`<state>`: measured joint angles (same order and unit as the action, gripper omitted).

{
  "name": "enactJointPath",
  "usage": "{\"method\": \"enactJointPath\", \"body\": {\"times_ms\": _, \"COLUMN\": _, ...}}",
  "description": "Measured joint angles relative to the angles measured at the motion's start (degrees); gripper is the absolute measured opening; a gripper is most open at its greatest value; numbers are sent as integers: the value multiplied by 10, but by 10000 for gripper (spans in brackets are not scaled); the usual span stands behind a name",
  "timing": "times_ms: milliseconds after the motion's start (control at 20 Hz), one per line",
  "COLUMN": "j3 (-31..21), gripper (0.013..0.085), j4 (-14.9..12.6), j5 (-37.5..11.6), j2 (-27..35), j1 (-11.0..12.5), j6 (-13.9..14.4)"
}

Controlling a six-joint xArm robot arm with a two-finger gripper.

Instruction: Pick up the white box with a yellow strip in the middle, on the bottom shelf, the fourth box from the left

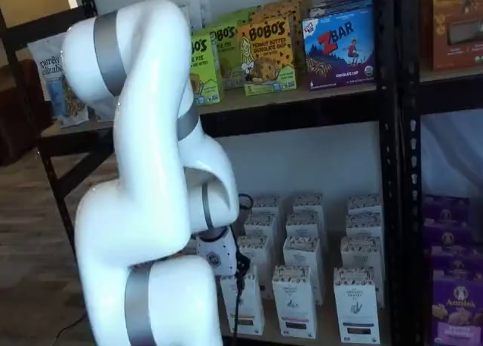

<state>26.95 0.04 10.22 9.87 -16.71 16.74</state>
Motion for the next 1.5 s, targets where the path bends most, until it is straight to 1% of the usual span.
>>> {"method": "enactJointPath", "body": {"times_ms": 50, "j3": 5, "gripper": 850, "j4": -5, "j5": -2, "j2": 8, "j1": 0, "j6": 5}}
{"method": "enactJointPath", "body": {"times_ms": 100, "j3": 10, "gripper": 850, "j4": -17, "j5": -3, "j2": 15, "j1": 1, "j6": 15}}
{"method": "enactJointPath", "body": {"times_ms": 200, "j3": 23, "gripper": 850, "j4": -53, "j5": -3, "j2": 32, "j1": 6, "j6": 46}}
{"method": "enactJointPath", "body": {"times_ms": 250, "j3": 28, "gripper": 850, "j4": -60, "j5": -6, "j2": 40, "j1": 8, "j6": 52}}
{"method": "enactJointPath", "body": {"times_ms": 300, "j3": 32, "gripper": 850, "j4": -62, "j5": -10, "j2": 47, "j1": 8, "j6": 53}}
{"method": "enactJointPath", "body": {"times_ms": 450, "j3": 48, "gripper": 850, "j4": -50, "j5": -19, "j2": 70, "j1": 9, "j6": 40}}
{"method": "enactJointPath", "body": {"times_ms": 500, "j3": 53, "gripper": 850, "j4": -57, "j5": -19, "j2": 77, "j1": 10, "j6": 46}}
{"method": "enactJointPath", "body": {"times_ms": 550, "j3": 64, "gripper": 850, "j4": -71, "j5": -24, "j2": 91, "j1": 12, "j6": 58}}
{"method": "enactJointPath", "body": {"times_ms": 700, "j3": 72, "gripper": 850, "j4": -84, "j5": -37, "j2": 105, "j1": 15, "j6": 68}}
{"method": "enactJointPath", "body": {"times_ms": 850, "j3": 88, "gripper": 850, "j4": -149, "j5": -51, "j2": 124, "j1": 25, "j6": 123}}
{"method": "enactJointPath", "body": {"times_ms": 900, "j3": 99, "gripper": 850, "j4": -175, "j5": -56, "j2": 136, "j1": 29, "j6": 145}}
{"method": "enactJointPath", "body": {"times_ms": 950, "j3": 102, "gripper": 850, "j4": -182, "j5": -56, "j2": 139, "j1": 30, "j6": 150}}
{"method": "enactJointPath", "body": {"times_ms": 1000, "j3": 112, "gripper": 850, "j4": -199, "j5": -57, "j2": 148, "j1": 32, "j6": 165}}
{"method": "enactJointPath", "body": {"times_ms": 1100, "j3": 130, "gripper": 850, "j4": -205, "j5": -57, "j2": 165, "j1": 32, "j6": 170}}
{"method": "enactJointPath", "body": {"times_ms": 1200, "j3": 149, "gripper": 850, "j4": -205, "j5": -55, "j2": 183, "j1": 32, "j6": 171}}
{"method": "enactJointPath", "body": {"times_ms": 1400, "j3": 177, "gripper": 850, "j4": -196, "j5": -53, "j2": 209, "j1": 33, "j6": 161}}
{"method": "enactJointPath", "body": {"times_ms": 1450, "j3": 184, "gripper": 850, "j4": -203, "j5": -51, "j2": 214, "j1": 35, "j6": 166}}
{"method": "enactJointPath", "body": {"times_ms": 1500, "j3": 192, "gripper": 850, "j4": -204, "j5": -50, "j2": 220, "j1": 37, "j6": 166}}
